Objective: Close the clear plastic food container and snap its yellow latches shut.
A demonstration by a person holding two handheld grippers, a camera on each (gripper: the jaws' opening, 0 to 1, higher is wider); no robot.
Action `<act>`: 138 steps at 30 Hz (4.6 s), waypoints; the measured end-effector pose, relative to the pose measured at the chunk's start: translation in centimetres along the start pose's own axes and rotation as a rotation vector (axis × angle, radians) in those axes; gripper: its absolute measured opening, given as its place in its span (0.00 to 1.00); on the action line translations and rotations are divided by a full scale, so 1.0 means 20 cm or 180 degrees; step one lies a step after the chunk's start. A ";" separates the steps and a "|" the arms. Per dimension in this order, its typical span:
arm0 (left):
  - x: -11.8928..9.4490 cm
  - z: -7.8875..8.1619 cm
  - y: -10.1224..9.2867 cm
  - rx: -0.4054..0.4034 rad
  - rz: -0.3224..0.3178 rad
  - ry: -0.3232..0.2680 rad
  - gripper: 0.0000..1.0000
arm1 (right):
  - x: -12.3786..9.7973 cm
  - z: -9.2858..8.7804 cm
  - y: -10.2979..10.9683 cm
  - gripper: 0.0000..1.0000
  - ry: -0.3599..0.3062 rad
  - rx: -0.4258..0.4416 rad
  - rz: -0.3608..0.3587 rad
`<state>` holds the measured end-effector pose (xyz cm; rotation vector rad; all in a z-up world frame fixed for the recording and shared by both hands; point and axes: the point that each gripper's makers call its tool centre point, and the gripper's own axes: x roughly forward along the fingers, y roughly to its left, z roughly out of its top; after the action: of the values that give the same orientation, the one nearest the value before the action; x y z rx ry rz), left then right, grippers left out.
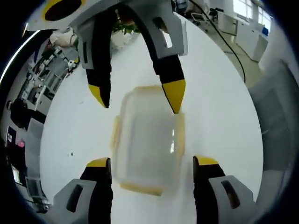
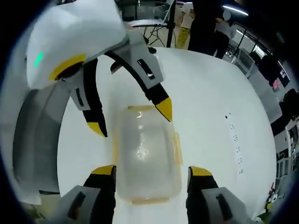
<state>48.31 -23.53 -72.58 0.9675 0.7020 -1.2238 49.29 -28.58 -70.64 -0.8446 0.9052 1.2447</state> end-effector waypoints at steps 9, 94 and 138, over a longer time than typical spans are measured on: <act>0.00 -0.06 0.02 0.0029 -0.0078 0.0094 0.73 | -0.01 -0.07 0.02 0.61 0.0077 -0.0050 -0.0068; -0.01 -0.49 -0.03 0.0052 -0.0033 0.0371 0.79 | 0.31 0.12 0.15 0.71 0.0326 -0.0428 -0.0028; -0.16 -0.77 -0.07 -0.0045 -0.0005 0.0412 0.80 | 0.44 0.40 0.23 0.71 0.0281 -0.0485 -0.0051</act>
<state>47.05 -8.31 -76.92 1.0412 0.8122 -1.1636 46.26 -17.15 -75.61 -1.0325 0.8801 1.2824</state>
